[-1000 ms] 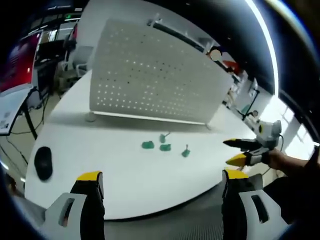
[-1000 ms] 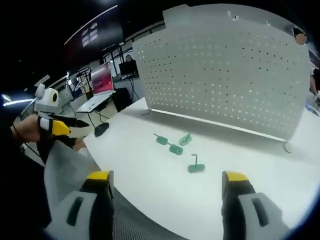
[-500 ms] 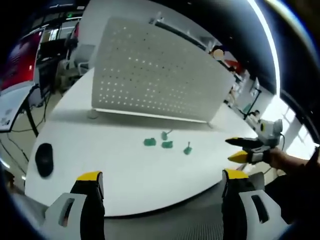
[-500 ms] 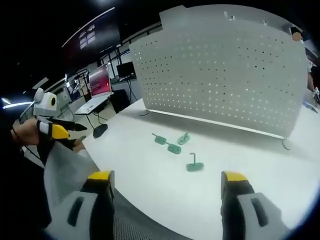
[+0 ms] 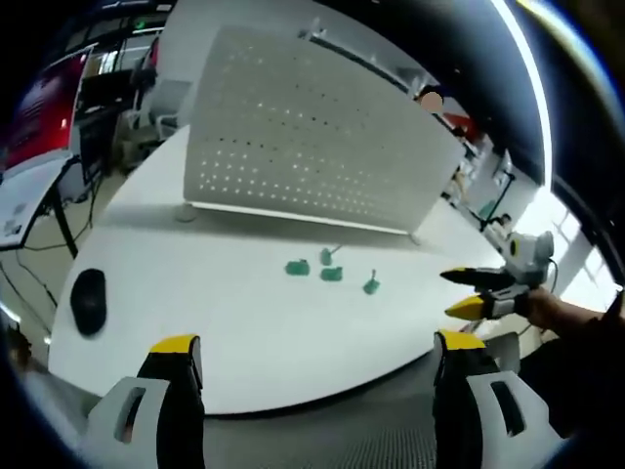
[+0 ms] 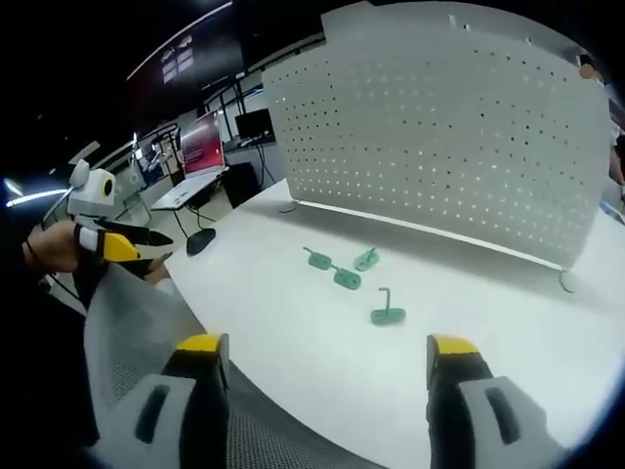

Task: Insert the hook assembly into the mounting plate slot until the hook locks in place.

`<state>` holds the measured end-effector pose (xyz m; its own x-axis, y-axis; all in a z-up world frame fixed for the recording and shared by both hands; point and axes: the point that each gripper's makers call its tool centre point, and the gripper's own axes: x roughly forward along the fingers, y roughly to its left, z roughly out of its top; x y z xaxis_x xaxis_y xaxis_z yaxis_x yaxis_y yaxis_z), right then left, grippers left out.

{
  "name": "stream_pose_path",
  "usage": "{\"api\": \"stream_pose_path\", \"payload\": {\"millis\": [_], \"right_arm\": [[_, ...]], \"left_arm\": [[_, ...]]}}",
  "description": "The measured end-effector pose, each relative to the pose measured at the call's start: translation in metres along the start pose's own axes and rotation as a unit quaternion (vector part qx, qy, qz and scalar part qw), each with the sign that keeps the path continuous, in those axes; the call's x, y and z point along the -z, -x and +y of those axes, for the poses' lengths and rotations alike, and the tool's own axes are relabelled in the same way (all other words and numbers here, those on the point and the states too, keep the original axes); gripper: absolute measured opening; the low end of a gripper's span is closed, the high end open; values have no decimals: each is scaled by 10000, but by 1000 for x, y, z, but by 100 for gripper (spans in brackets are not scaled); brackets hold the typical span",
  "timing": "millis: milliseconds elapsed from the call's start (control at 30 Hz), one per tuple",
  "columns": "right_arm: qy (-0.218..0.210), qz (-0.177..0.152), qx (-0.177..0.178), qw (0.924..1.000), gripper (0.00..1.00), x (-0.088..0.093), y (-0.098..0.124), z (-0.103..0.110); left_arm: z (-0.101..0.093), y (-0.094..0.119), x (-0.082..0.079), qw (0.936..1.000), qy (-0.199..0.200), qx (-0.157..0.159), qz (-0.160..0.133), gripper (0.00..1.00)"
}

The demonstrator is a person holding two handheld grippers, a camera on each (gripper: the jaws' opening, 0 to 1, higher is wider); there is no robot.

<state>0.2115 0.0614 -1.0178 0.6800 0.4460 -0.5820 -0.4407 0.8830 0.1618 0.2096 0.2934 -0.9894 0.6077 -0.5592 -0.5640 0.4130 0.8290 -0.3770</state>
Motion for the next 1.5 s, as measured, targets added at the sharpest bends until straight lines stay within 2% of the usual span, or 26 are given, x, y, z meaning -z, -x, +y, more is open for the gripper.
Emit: {"api": "stream_pose_path", "payload": {"millis": [267, 467, 767, 1033, 1200, 1300, 1367, 1500], "right_arm": [[14, 75, -40, 10000, 79, 4, -4, 1], [-141, 94, -112, 9998, 75, 6, -9, -1], [91, 319, -170, 9993, 71, 11, -26, -6], [330, 541, -307, 9975, 61, 11, -50, -20], [497, 597, -302, 9965, 52, 4, -67, -36], [677, 715, -286, 9947, 42, 5, -80, -46], [743, 773, -276, 9939, 40, 5, -90, -50], [831, 722, -309, 9934, 35, -1, -108, -56]], "left_arm": [[0, -1, 5, 10000, 16, 10, 73, 100], [1, -1, 8, 9999, 17, 2, 151, 100], [3, -2, 11, 9998, 53, -14, 202, 100], [5, -3, 14, 9995, 98, -19, 293, 100], [7, -6, 14, 9993, 125, -12, 342, 100], [8, -6, 14, 9993, 93, -27, 375, 99], [10, -5, 11, 9993, 97, -41, 356, 99], [13, -3, 10, 9993, 142, -69, 338, 99]]}}
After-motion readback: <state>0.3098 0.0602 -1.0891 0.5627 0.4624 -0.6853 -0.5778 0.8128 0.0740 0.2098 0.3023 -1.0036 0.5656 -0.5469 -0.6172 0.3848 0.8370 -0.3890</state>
